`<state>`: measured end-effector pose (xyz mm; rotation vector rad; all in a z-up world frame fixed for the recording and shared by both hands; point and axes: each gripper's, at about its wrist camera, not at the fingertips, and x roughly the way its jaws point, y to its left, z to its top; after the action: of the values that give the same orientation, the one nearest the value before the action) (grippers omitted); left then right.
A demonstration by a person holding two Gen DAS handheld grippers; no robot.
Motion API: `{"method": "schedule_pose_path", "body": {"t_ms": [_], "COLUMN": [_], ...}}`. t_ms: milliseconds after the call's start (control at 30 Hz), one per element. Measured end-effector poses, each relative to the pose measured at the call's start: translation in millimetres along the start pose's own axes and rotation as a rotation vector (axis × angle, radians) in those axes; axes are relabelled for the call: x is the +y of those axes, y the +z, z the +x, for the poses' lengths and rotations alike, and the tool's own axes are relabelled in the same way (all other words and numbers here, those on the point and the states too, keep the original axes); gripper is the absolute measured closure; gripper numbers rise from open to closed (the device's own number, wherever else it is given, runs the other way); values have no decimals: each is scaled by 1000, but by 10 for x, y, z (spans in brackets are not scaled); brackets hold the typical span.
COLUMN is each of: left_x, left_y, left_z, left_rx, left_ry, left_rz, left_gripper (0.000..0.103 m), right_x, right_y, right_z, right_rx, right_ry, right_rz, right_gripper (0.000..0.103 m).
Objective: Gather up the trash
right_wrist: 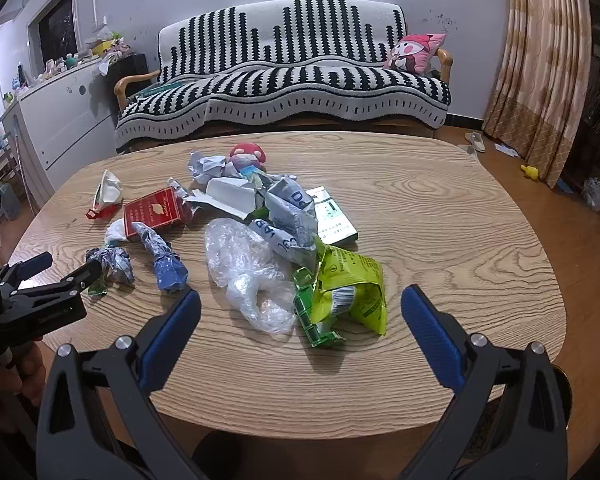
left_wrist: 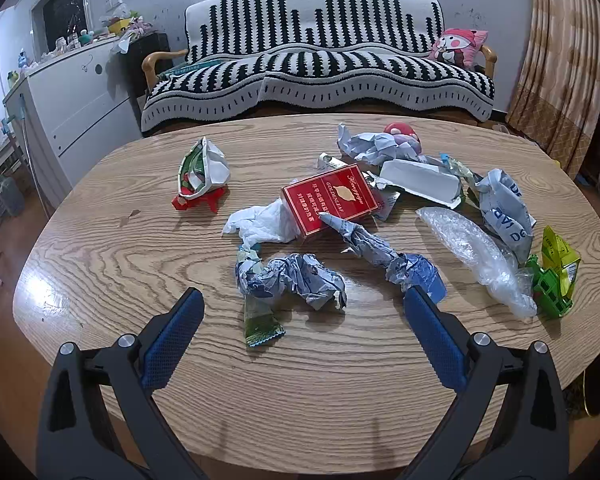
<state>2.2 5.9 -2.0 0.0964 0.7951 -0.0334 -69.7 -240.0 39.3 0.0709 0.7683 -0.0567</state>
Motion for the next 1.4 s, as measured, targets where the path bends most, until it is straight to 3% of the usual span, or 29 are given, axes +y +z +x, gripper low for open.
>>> {"method": "schedule_pose_path", "body": {"t_ms": [1400], "left_x": [22], "left_y": [-9], "left_z": [28], "left_rx": [3], "left_ry": [0], "left_rz": [-2], "left_gripper": [5], "right_x": [69], "right_y": [3], "right_z": [-8], "right_rx": [-1], "right_ry": [10], "right_rz": [3], "right_gripper": [6]}}
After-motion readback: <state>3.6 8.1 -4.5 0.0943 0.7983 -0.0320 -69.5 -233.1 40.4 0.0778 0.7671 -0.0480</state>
